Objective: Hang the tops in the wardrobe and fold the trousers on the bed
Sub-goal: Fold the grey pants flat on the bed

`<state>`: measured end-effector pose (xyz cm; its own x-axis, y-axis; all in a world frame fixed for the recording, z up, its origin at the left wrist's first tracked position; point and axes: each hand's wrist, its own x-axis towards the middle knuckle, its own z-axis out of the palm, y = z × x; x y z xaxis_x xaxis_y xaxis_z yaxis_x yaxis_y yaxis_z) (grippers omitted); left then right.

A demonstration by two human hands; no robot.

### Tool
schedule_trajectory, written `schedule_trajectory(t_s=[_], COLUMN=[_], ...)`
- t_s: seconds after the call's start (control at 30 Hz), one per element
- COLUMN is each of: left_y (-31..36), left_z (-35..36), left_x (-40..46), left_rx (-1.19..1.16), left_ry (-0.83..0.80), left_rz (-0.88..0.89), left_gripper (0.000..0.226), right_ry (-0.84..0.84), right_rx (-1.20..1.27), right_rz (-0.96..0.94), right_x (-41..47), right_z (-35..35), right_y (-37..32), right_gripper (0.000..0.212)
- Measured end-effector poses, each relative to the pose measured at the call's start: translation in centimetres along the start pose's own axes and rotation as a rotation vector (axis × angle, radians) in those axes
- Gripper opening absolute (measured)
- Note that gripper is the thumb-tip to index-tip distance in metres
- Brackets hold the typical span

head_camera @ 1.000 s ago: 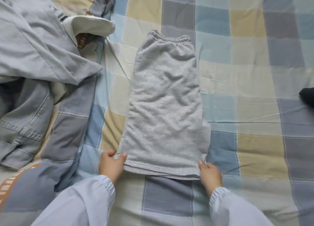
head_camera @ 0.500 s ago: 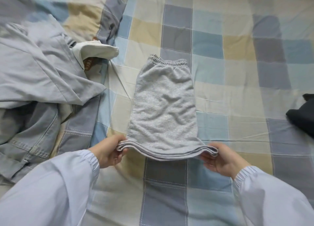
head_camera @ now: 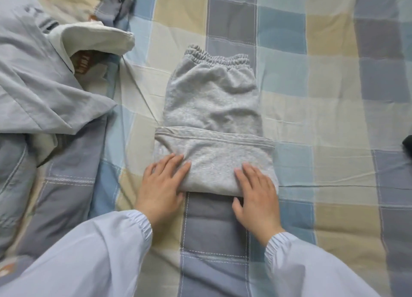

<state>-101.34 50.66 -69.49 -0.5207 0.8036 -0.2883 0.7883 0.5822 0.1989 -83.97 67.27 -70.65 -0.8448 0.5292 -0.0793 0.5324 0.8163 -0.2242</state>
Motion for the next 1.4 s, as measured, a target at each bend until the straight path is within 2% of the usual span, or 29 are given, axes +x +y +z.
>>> schedule_trajectory(t_s=[0.03, 0.1, 0.17, 0.23, 0.33, 0.4, 0.47, 0.53, 0.63, 0.7, 0.73, 0.8, 0.9, 0.93, 1.0, 1.07, 1.13, 1.23, 1.3, 1.4], left_y=[-0.2, -0.8, -1.2, -1.2, -0.6, 0.3, 1.4, 2.7, 4.0, 3.5, 2.6, 0.5, -1.9, -2.3, -2.7, -2.8, -2.2, -1.2, -0.6, 0.1], left_z=[0.6, 1.2, 0.6, -0.6, -2.9, -5.1, -7.7, -10.3, -12.7, -13.1, -12.8, -12.2, -11.7, -11.7, -10.9, -9.1, -6.8, -4.4, -4.4, -5.1], left_x=[0.3, 1.4, 2.7, 3.3, 2.8, 1.8, 0.5, -0.8, -1.9, -1.9, -1.5, -0.5, 1.7, 2.3, 3.4, 3.3, 2.7, 1.6, 1.1, 0.8], left_rx=[0.074, 0.165, 0.195, 0.135, 0.094, 0.180, 0.284, 0.288, 0.149, -0.010, -0.111, -0.296, -0.584, -0.709, -0.969, -1.126, -1.200, -1.326, -1.388, -1.384], left_ry=[-0.011, 0.034, 0.026, -0.126, -0.248, -0.388, -0.594, -0.838, -1.147, -1.320, -1.311, -1.127, -0.730, -0.627, -0.462, -0.265, -0.149, -0.182, -0.203, -0.247], left_rz=[0.058, 0.112, 0.119, 0.082, 0.047, 0.074, 0.148, 0.196, 0.147, 0.033, -0.043, -0.175, -0.291, -0.340, -0.473, -0.621, -0.738, -0.796, -0.743, -0.667], left_gripper=[0.080, 0.070, 0.061, 0.059, 0.070, 0.064, 0.042, 0.041, 0.037, 0.038, 0.038, 0.036, 0.036, 0.038, 0.044, 0.047, 0.049, 0.061, 0.045, 0.027], right_ry=[-0.077, -0.123, -0.099, -0.116, -0.175, -0.354, -0.625, -0.906, -1.247, -1.358, -1.370, -1.283, -0.912, -0.744, -0.414, -0.242, -0.260, -0.225, -0.255, -0.480], right_rx=[-0.082, -0.190, -0.236, -0.222, -0.170, -0.142, -0.162, -0.157, -0.038, -0.017, -0.009, 0.117, 0.481, 0.637, 0.998, 1.268, 1.324, 1.330, 1.282, 1.309], right_rz=[-0.012, 0.009, -0.014, -0.050, -0.063, -0.076, -0.093, -0.081, -0.009, 0.049, 0.086, 0.202, 0.436, 0.522, 0.727, 0.912, 0.966, 1.020, 1.040, 0.961], right_x=[-0.2, 0.6, 2.2, 3.5, 3.4, 2.6, 1.4, 0.3, -1.1, -0.6, 0.1, 2.0, 4.8, 5.5, 6.4, 6.0, 4.6, 2.9, 2.6, 2.4], right_z=[0.8, 1.6, 1.4, 0.7, -1.7, -4.3, -6.7, -8.9, -11.2, -12.4, -13.0, -13.7, -13.5, -13.0, -11.0, -8.2, -5.5, -3.3, -3.4, -4.6], right_y=[0.1, 0.8, 1.7, 2.3, 2.0, 1.0, 0.3, -0.6, -1.4, -1.0, -0.4, 1.2, 3.8, 4.6, 5.5, 5.5, 4.5, 2.6, 2.0, 1.2], right_gripper=[0.085, 0.094, 0.085, 0.080, 0.075, 0.067, 0.056, 0.046, 0.027, 0.025, 0.021, 0.011, 0.011, 0.017, 0.043, 0.067, 0.066, 0.053, 0.042, 0.030])
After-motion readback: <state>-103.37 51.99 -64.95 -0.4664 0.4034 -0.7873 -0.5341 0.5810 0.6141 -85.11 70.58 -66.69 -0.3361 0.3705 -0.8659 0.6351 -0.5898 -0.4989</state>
